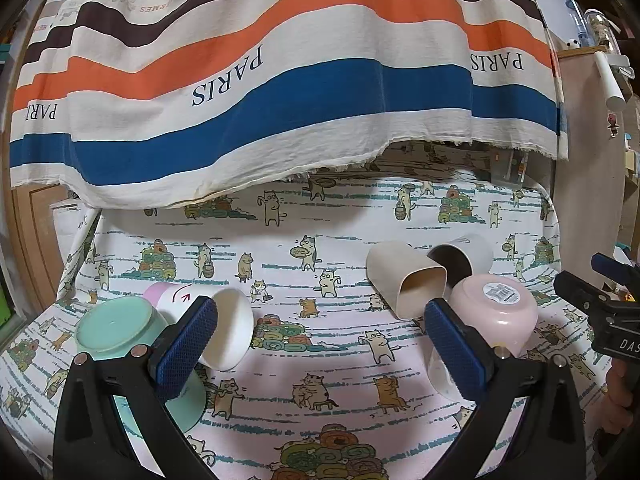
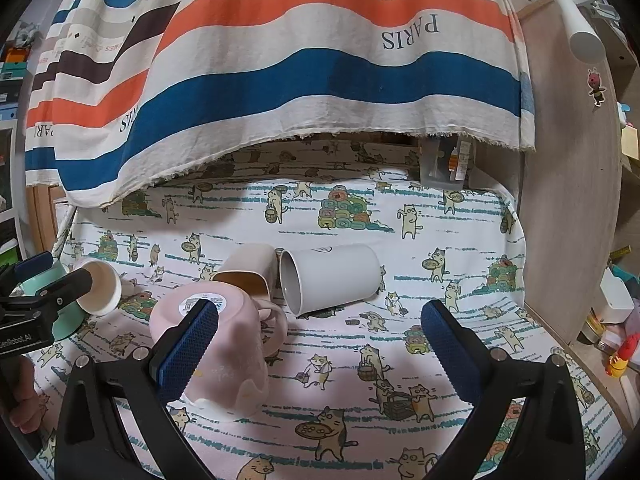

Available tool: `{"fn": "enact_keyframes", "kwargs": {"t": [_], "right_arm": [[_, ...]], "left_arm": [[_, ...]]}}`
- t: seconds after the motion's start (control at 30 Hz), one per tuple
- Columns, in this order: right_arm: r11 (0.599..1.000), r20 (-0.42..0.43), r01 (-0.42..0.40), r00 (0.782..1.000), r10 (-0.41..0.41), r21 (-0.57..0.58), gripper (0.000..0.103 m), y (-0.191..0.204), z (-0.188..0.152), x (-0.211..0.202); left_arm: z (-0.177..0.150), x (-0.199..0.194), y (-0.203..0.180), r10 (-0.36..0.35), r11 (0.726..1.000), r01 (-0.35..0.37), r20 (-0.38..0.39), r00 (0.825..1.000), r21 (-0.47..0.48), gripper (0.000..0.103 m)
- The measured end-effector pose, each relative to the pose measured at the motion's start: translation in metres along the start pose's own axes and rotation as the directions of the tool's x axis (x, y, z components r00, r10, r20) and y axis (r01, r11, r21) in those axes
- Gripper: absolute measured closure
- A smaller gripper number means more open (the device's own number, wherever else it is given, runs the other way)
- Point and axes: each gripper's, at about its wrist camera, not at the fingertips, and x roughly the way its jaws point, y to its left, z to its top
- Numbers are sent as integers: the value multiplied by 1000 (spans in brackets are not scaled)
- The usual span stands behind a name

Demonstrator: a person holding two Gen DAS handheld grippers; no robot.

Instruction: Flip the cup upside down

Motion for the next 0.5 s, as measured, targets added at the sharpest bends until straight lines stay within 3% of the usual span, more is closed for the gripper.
{"fn": "enact_keyframes", "kwargs": {"t": [0.5], "right_arm": [[1000, -7, 3, 1000, -2, 3, 1, -2, 0, 2]], "left_arm": [[0, 1, 1, 0, 1000, 0, -1, 1000, 1, 0]]}}
